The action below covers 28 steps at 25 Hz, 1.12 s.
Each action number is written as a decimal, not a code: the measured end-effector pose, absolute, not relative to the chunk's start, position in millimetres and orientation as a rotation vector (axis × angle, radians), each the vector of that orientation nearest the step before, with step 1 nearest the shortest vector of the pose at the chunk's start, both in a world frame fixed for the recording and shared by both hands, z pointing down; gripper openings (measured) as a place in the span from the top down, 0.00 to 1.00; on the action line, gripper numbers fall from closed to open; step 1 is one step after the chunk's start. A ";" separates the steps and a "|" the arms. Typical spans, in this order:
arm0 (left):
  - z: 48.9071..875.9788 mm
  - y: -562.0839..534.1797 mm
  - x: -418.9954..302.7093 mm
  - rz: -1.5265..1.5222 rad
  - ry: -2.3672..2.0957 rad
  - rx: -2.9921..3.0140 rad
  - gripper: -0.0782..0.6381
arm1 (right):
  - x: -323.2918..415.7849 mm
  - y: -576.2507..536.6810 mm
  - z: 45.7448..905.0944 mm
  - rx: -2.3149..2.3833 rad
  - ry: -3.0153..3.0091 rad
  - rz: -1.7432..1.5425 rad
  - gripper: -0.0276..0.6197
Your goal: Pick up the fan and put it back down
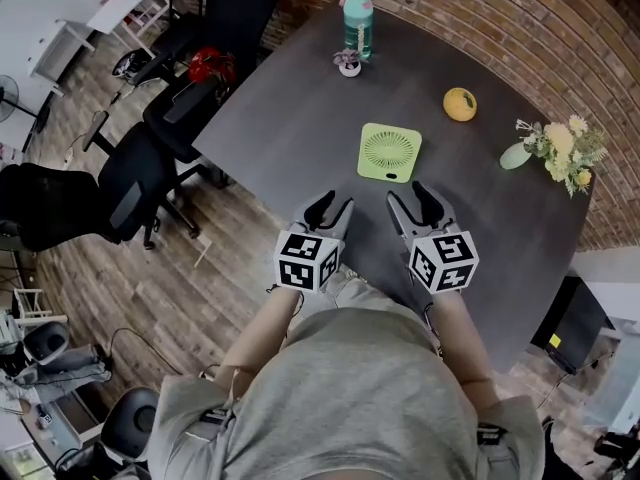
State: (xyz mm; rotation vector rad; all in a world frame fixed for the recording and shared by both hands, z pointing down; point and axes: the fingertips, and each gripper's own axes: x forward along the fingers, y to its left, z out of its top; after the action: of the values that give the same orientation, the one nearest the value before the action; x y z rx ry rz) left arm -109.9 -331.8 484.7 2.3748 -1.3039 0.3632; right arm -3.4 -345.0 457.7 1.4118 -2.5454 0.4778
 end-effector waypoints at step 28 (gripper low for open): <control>569.5 -417.6 -71.0 0.602 -1.143 2.357 0.59 | 23.0 -425.3 571.2 1.367 -2.307 0.591 0.55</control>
State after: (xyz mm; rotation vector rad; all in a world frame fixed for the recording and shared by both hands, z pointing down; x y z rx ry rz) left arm -71.0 -417.6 569.5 2.3569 -1.1430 0.6021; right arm 23.0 -425.3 571.2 1.3670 -2.3073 0.5911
